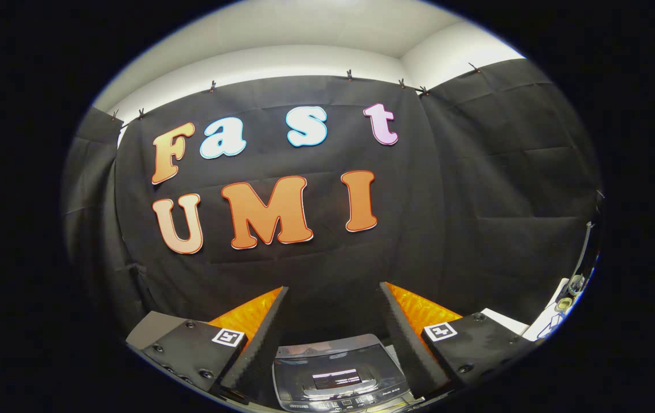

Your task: Put the clothes into the washing machine and then close the washing machine lid.

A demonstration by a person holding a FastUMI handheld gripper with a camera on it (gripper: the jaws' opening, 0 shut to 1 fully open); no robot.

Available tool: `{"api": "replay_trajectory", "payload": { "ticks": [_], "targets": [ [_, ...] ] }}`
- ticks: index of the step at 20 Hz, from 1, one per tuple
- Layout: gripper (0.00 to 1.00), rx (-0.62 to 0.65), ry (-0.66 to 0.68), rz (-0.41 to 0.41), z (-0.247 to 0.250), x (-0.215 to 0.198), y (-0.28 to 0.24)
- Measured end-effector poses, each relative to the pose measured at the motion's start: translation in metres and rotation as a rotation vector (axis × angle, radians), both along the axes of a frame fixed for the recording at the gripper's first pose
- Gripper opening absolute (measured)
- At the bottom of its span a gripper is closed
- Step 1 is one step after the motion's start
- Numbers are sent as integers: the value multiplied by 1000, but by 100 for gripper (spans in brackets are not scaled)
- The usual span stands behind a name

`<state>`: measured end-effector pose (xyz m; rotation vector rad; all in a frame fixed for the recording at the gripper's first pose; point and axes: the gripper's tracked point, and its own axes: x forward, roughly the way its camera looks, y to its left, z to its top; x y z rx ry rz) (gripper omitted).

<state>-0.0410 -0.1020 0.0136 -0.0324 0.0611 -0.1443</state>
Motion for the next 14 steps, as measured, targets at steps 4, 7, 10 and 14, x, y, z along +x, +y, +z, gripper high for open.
{"api": "replay_trajectory", "payload": {
  "ticks": [4,7,10,14],
  "targets": [
    [98,8,-6,5,-1,-3,-9],
    [98,14,-10,-3,1,-6,-25],
    [98,27,-3,-5,1,-7,-44],
    [98,12,5,-11,6,-6,-80]
  ]
}}
